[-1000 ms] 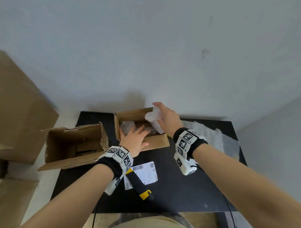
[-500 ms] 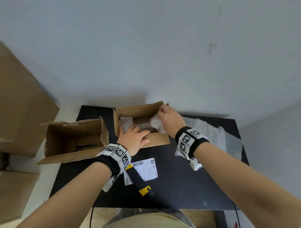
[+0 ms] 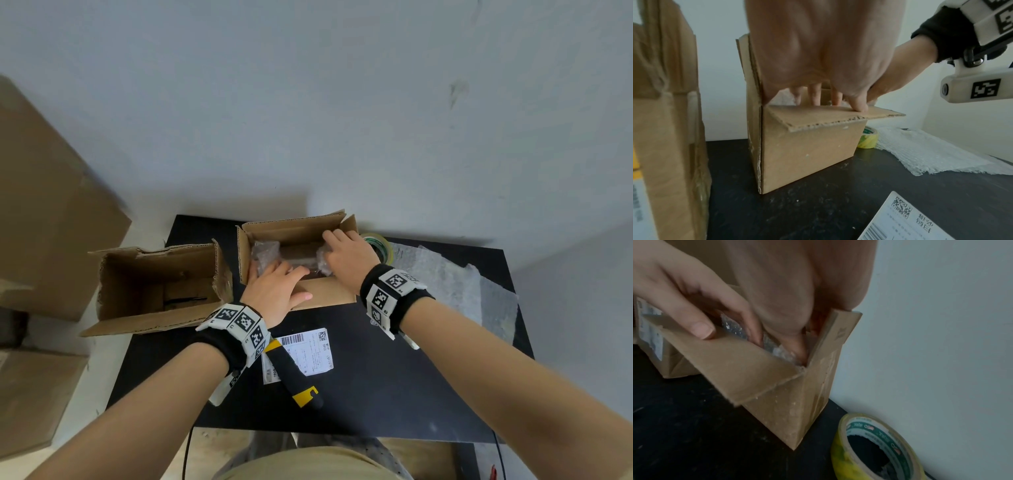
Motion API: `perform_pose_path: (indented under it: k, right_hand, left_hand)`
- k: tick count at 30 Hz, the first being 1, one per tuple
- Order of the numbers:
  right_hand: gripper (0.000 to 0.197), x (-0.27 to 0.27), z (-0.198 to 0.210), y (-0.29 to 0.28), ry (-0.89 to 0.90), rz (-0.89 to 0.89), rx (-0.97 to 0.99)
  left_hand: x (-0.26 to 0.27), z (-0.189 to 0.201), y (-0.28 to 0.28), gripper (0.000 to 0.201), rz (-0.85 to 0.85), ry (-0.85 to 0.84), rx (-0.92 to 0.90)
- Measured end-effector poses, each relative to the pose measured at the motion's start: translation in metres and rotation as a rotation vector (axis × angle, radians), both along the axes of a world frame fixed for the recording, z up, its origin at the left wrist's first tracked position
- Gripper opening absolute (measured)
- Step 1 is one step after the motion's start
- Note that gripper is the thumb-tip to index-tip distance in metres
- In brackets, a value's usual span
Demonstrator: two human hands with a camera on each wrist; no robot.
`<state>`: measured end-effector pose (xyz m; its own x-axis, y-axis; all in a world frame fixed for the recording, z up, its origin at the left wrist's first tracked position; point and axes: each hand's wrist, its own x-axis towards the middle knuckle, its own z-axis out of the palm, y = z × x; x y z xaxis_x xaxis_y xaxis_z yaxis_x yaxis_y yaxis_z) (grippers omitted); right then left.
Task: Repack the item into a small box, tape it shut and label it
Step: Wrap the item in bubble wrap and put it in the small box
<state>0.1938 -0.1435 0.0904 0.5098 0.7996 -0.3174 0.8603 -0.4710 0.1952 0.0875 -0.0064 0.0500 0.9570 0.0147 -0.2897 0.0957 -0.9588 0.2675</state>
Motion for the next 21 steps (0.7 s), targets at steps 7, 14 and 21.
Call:
perform_pose_path:
  k: [7, 14, 21]
  right_hand:
    - [0.037, -0.009, 0.013, 0.006, 0.024, -0.04, -0.006]
    - [0.044, -0.024, 0.009, -0.002, 0.069, -0.017, -0.085]
    - [0.065, -0.028, 0.009, 0.003, 0.074, -0.131, -0.159]
  left_hand:
    - [0.005, 0.0, 0.004, 0.049, 0.008, 0.013, -0.005]
    - [0.009, 0.002, 0.005, 0.046, 0.003, 0.034, -0.007]
    - [0.007, -0.002, 0.007, 0.048, -0.011, 0.007, 0.004]
